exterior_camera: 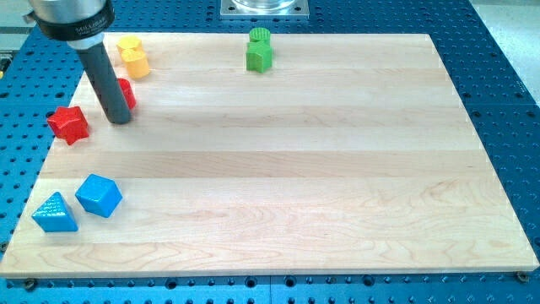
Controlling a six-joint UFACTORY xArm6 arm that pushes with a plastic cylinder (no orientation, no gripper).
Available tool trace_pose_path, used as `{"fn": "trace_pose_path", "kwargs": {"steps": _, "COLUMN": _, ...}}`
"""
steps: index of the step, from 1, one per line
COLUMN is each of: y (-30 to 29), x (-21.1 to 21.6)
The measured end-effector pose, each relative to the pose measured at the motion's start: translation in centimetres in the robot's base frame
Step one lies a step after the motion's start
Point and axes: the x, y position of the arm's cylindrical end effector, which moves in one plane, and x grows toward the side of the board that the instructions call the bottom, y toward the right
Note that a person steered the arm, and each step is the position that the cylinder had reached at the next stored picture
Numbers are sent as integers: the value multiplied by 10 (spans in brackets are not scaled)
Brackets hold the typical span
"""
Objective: Push the heart closely to the red circle
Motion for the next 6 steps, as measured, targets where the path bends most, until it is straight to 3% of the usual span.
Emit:
{"fn": "trace_pose_path", "kwargs": {"steps": 2, "y": 37, "x": -23}}
{"fn": "trace_pose_path", "kwargs": {"steps": 3, "y": 80, "x": -69}}
{"fn": "trace_pose_path", "kwargs": {"steps": 4, "y": 86, "x": -112}}
{"fn": "trace_pose_path", "kwargs": {"steps": 6, "y": 14, "x": -123}}
